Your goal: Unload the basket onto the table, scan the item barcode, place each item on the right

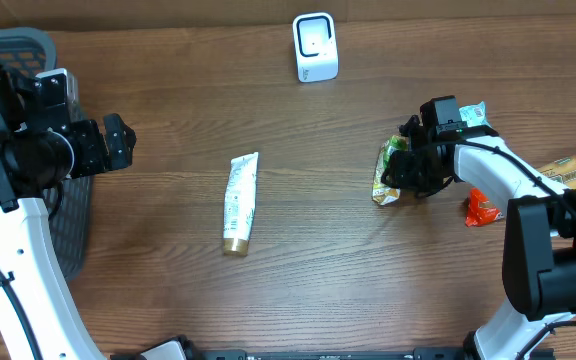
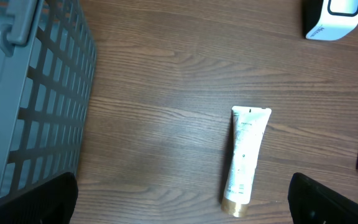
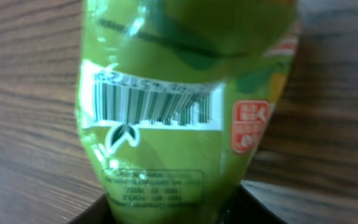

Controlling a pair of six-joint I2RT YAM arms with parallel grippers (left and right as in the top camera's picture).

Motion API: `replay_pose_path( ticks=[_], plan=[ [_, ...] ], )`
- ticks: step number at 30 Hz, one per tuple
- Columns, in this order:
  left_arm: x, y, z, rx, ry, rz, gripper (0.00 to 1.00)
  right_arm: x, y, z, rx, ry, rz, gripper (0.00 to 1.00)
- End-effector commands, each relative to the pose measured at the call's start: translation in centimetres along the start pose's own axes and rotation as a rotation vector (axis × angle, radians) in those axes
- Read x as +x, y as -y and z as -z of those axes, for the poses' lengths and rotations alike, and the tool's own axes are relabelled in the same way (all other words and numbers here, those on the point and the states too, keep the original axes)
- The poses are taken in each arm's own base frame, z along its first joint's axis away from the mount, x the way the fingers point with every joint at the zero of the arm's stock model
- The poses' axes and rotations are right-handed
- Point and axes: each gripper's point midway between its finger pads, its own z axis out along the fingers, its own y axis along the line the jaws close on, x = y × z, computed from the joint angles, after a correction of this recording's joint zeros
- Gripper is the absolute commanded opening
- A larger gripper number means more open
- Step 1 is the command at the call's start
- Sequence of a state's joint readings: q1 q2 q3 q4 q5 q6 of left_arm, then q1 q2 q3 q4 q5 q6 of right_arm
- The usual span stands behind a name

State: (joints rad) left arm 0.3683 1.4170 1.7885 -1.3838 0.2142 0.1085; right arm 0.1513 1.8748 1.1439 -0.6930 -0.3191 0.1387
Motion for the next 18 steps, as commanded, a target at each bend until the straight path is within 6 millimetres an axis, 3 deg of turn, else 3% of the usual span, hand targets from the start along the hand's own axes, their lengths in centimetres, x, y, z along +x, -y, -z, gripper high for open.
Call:
replay_pose_path(
  ticks=[1, 3, 7, 11, 13, 18],
  plan=[
    [-0.4, 0.2, 0.3, 0.012, 0.014, -0.015, 1.00, -0.6, -0.1, 0.6, 0.012, 0.019, 0.011, 0.13],
    [-0.4, 0.2, 0.3, 0.012, 0.014, -0.015, 1.00, -1.0, 0.0, 1.2, 0.033, 0.020, 0.010, 0.04],
    [-0.4, 0.2, 0.3, 0.012, 0.014, -0.015, 1.00, -2.3, 0.6, 4.0, 0.171, 0.022, -0.031, 0.04],
    [-0.4, 0.2, 0.3, 0.012, 0.014, -0.015, 0.99, -3.4, 2.1, 8.1, 0.503, 0.100, -0.105, 0.04],
    [-0.4, 0.2, 0.3, 0.012, 0.014, -0.015, 1.00, -3.5, 1.9, 9.6, 0.671, 0.177, -0.115, 0.04],
    [-0.4, 0.2, 0.3, 0.012, 0.014, -0.015, 1.00, -1.9, 0.6, 9.5, 0.942, 0.216, 0.016, 0.04]
  ],
)
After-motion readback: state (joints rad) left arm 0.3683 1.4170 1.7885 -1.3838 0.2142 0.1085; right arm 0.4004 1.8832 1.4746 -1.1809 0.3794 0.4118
